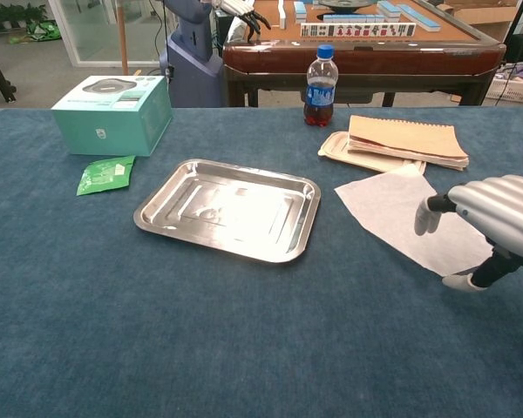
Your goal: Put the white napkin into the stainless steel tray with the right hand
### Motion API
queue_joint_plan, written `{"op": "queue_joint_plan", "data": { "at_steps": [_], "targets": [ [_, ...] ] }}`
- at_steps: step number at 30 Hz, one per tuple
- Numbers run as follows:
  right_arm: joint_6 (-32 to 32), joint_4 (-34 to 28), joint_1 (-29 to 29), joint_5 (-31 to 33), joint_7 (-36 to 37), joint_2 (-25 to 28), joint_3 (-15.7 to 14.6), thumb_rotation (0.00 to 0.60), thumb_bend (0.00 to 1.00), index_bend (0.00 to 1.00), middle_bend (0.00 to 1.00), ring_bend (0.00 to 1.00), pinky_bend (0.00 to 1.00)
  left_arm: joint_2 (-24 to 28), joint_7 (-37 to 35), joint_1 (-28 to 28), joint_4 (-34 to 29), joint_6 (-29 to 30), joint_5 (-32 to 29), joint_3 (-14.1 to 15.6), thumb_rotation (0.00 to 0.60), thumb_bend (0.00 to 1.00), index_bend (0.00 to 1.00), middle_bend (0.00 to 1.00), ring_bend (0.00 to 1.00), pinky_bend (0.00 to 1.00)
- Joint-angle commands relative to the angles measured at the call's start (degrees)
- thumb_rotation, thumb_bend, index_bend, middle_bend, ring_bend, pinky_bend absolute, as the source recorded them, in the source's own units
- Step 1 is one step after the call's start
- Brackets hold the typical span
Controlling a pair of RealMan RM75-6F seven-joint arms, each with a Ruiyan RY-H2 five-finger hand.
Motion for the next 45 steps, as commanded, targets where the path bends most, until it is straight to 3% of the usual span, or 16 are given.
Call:
{"op": "queue_joint_plan", "data": {
  "at_steps": [1,19,36,45],
  "targets": [
    [-0.4,1.3,0.7,1.1,0.1,-1.1,0.5,0.600,0.18,0.42,0.37,0.23,0.33,0.0,-0.2,0.1,0.1,0.1,0.0,-0.1,0.600,0.24,0.20,0.09,0.09,0.00],
    [-2.1,5.6,4.1,4.2,0.7,-5.4,1.1,0.600,0.23,0.46,0.38,0.23,0.33,0.1,-1.2,0.2,0.9,0.0,-0.3,-0.2,0.600,0.24,0.20,0.09,0.09,0.00],
    [-1.1,6.9,4.5,5.8,1.7,-5.1,0.8,0.600,0.32,0.57,0.40,0.23,0.33,-0.4,-1.2,-0.1,1.4,-0.8,-0.5,-0.4,0.600,0.24,0.20,0.09,0.09,0.00],
    [-0.6,6.9,4.7,6.1,2.0,-5.0,0.7,0.600,0.37,0.57,0.40,0.23,0.33,-0.6,-1.6,0.1,1.9,-0.7,-0.8,-0.5,0.600,0.24,0.20,0.09,0.09,0.00]
  ]
}}
